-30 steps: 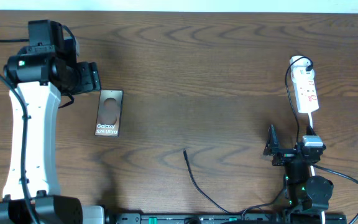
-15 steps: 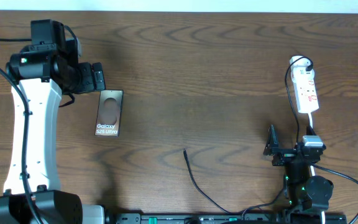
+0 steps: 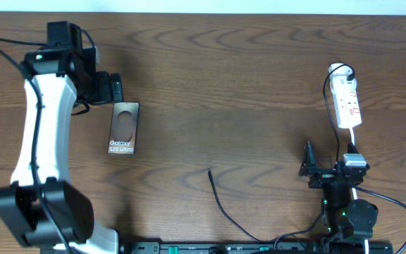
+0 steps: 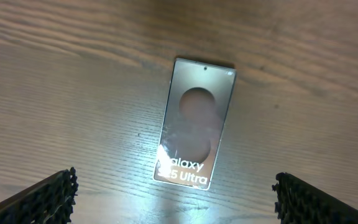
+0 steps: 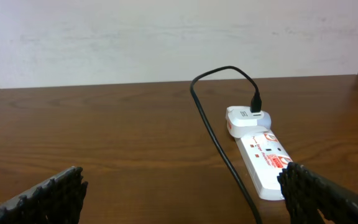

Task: Plug charger to phone and switch on socket
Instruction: 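Move the left gripper forward and down over the Galaxy phone, then lower the left gripper and close it on the phone's sides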

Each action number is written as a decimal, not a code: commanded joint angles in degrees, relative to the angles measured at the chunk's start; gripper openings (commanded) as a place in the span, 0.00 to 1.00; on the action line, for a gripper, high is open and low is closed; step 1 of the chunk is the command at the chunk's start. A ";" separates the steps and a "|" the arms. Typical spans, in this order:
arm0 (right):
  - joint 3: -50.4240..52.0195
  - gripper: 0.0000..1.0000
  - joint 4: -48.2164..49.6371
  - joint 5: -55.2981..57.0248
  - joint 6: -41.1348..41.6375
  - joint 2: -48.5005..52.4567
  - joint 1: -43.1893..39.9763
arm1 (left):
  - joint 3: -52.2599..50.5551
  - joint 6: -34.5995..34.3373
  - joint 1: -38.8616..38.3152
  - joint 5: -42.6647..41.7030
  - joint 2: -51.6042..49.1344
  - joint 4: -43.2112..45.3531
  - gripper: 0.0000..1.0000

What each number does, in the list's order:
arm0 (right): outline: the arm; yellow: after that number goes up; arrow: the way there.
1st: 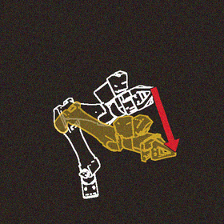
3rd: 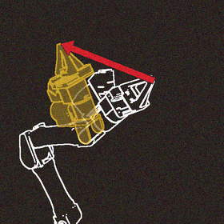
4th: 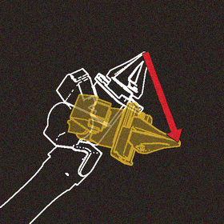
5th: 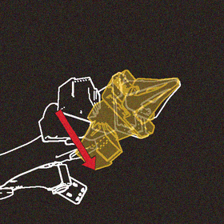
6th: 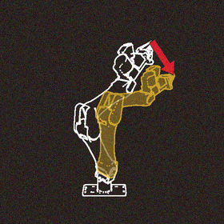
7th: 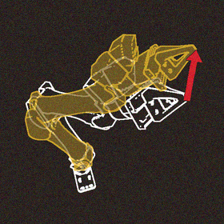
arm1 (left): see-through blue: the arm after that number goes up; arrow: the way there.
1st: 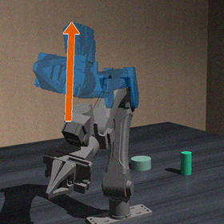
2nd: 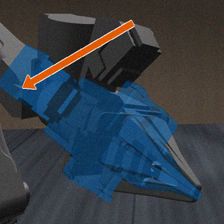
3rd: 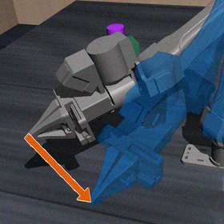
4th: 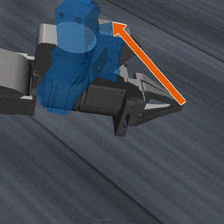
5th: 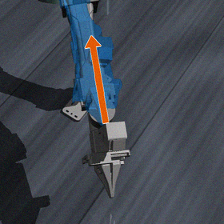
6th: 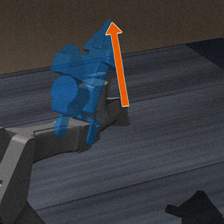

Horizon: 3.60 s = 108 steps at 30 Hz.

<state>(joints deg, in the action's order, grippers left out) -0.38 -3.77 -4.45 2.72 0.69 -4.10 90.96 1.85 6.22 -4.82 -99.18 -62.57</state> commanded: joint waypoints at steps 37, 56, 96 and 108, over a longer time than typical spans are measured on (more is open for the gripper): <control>0.07 0.99 -0.22 0.24 -0.63 -0.31 0.35 | -10.73 1.57 -3.41 0.96 -12.37 8.28 1.00; 0.07 0.99 -0.24 0.24 -0.63 -0.31 0.35 | -13.99 0.92 -3.41 0.92 -12.37 12.57 1.00; 0.07 0.99 -0.22 0.26 -0.63 -0.31 0.35 | -19.54 1.64 -3.41 0.96 -12.37 20.50 1.00; 0.07 0.99 -0.24 0.24 -0.63 -0.31 0.35 | -19.54 5.90 -3.41 0.98 -12.37 20.52 1.00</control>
<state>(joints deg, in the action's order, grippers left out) -0.38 -3.77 -4.45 2.72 0.69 -4.10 71.81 6.39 2.57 -4.34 -110.96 -41.95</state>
